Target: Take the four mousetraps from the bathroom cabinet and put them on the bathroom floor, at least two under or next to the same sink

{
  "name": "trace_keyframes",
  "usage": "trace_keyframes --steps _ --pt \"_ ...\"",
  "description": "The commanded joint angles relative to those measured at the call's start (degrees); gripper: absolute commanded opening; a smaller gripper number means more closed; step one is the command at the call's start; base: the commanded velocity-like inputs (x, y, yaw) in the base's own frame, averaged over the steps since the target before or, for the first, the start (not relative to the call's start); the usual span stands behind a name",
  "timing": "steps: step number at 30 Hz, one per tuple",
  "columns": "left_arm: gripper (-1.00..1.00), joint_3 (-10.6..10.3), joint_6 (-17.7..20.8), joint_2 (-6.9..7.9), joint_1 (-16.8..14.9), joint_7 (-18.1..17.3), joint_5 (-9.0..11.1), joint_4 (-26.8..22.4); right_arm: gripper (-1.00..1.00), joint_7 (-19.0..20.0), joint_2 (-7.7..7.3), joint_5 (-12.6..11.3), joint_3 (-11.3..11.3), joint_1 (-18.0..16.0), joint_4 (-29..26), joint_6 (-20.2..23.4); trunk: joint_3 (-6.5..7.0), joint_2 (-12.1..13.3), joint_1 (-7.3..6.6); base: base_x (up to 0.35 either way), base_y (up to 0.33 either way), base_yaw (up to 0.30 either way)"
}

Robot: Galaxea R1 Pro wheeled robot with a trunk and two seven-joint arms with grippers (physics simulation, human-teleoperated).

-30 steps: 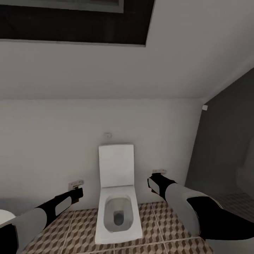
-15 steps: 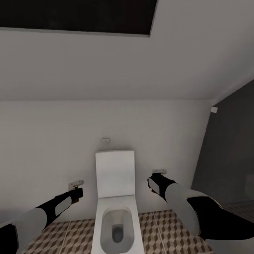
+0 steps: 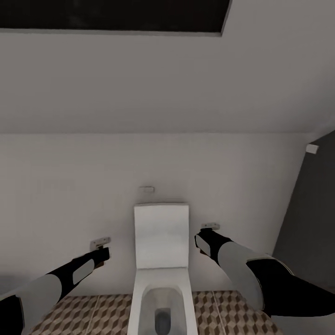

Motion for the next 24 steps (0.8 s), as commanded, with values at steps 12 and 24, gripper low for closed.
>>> trace_keyframes --steps 12,24 --pt "-1.00 -0.38 0.14 0.04 -0.05 0.58 0.04 -0.23 -1.00 -0.21 0.02 -0.17 0.23 -0.06 0.00 0.18 -0.08 -0.06 0.01 0.040 -0.063 0.072" --pt "-1.00 -0.40 0.14 -0.03 -0.05 0.62 0.04 -0.23 -1.00 -0.21 0.02 -0.17 0.17 -0.06 -0.06 0.21 -0.08 -0.06 0.01 0.037 -0.072 0.001"
